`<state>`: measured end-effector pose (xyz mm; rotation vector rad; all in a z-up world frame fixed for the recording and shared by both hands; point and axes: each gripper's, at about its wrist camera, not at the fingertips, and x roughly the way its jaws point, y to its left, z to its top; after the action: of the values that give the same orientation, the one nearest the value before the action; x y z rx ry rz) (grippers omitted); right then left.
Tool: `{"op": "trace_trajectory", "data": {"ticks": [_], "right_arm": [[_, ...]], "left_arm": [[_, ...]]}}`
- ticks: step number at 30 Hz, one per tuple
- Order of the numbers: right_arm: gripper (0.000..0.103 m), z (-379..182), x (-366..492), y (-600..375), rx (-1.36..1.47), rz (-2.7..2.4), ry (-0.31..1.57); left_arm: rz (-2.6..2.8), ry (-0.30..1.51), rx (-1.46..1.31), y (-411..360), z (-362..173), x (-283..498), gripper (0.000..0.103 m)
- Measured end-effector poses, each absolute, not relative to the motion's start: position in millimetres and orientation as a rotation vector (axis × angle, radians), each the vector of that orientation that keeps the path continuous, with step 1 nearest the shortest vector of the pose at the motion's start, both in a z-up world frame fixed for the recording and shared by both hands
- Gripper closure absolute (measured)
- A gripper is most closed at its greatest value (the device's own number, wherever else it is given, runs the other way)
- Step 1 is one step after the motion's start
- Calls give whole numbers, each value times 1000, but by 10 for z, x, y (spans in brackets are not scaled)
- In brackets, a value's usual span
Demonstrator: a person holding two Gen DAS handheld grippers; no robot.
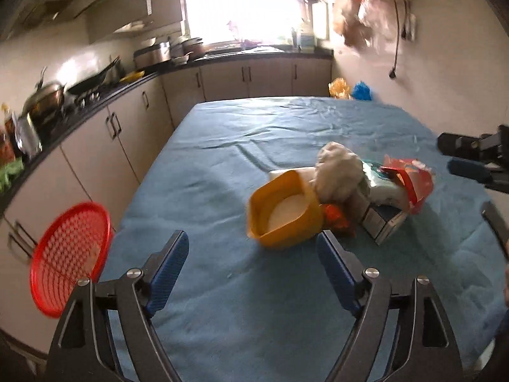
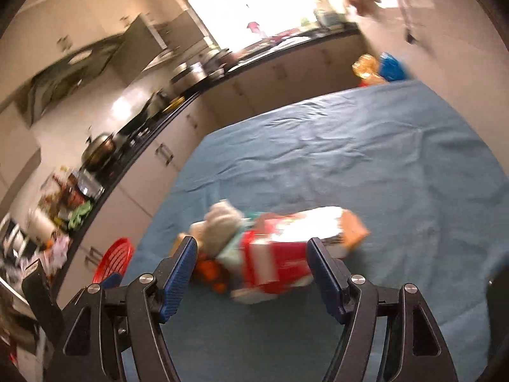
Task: Collect trash
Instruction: 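Grasp the yellow plastic box with the left gripper while the right grasps the tissue box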
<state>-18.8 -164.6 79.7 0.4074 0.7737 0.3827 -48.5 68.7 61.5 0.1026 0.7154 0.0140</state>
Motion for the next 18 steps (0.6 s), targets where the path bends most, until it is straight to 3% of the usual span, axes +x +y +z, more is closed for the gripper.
{"op": "trace_trajectory", "data": {"ticks": [8,13,15,17,18], "right_arm": [[28,639,-45,-2138,480,311,777],[27,506,67,-2196,502,304,800],[25,483,92,-2144,492,326,801],[21,480,95,-2065,468,353,794],[20,477,96,-2029,457,357,790]], "left_arm": [[89,755,373,162,315,-97,21],[124,737,363,177,281,16,21],[116,730,311,271,303,33,32],[92,744,254,369,297,58,66],[89,753,215,441,290,73,69]]}}
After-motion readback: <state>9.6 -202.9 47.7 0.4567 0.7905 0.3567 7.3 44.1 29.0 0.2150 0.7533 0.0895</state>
